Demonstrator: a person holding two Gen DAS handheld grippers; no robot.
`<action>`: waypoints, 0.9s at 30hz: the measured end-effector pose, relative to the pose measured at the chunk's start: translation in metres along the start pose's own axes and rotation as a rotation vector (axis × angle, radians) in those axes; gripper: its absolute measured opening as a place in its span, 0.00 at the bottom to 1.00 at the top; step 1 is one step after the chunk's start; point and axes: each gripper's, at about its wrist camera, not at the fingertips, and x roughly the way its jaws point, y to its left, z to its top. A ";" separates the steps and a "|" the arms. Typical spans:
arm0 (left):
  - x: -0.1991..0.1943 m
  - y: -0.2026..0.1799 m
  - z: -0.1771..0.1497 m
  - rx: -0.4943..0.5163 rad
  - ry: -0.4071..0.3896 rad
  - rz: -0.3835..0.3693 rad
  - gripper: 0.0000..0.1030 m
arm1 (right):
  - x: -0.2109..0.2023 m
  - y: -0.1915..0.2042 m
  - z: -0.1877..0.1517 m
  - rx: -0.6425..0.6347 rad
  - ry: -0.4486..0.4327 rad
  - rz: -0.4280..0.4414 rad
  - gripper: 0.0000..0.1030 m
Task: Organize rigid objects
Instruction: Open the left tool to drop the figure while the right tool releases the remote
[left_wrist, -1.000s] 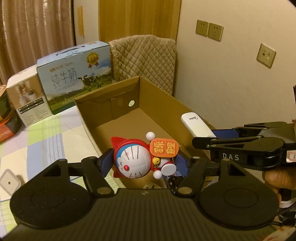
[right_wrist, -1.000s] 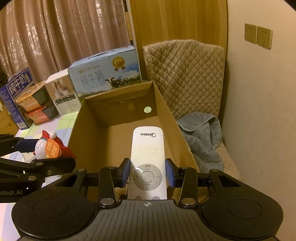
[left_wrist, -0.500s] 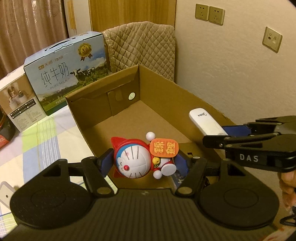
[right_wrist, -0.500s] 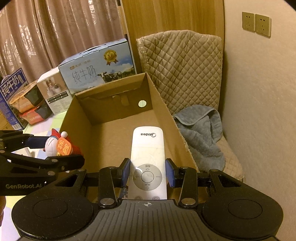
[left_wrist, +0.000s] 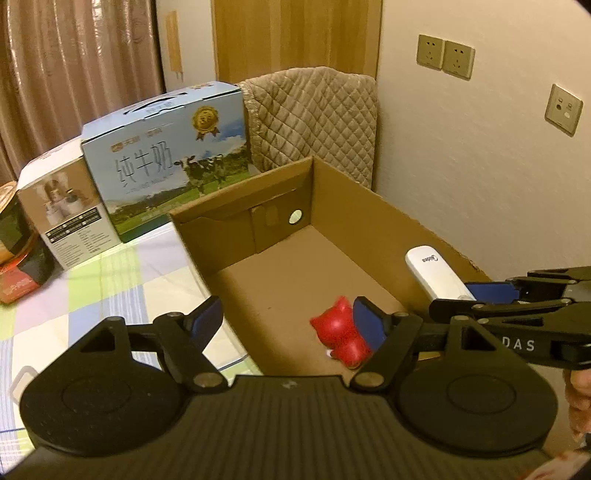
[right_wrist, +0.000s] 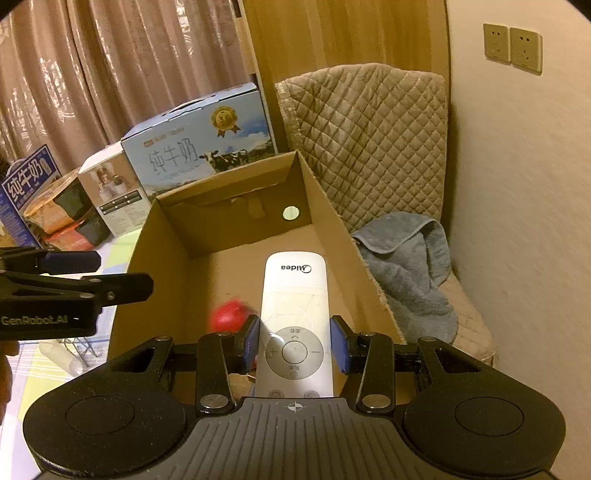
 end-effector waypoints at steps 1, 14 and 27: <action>-0.002 0.001 0.000 0.000 -0.001 0.002 0.72 | 0.001 0.001 0.000 0.001 0.001 0.003 0.36; -0.012 0.011 -0.009 -0.021 -0.003 0.004 0.72 | 0.006 0.011 0.001 0.003 0.011 0.009 0.36; -0.032 0.018 -0.016 -0.057 -0.030 -0.002 0.72 | -0.008 0.007 0.008 0.061 -0.088 0.044 0.51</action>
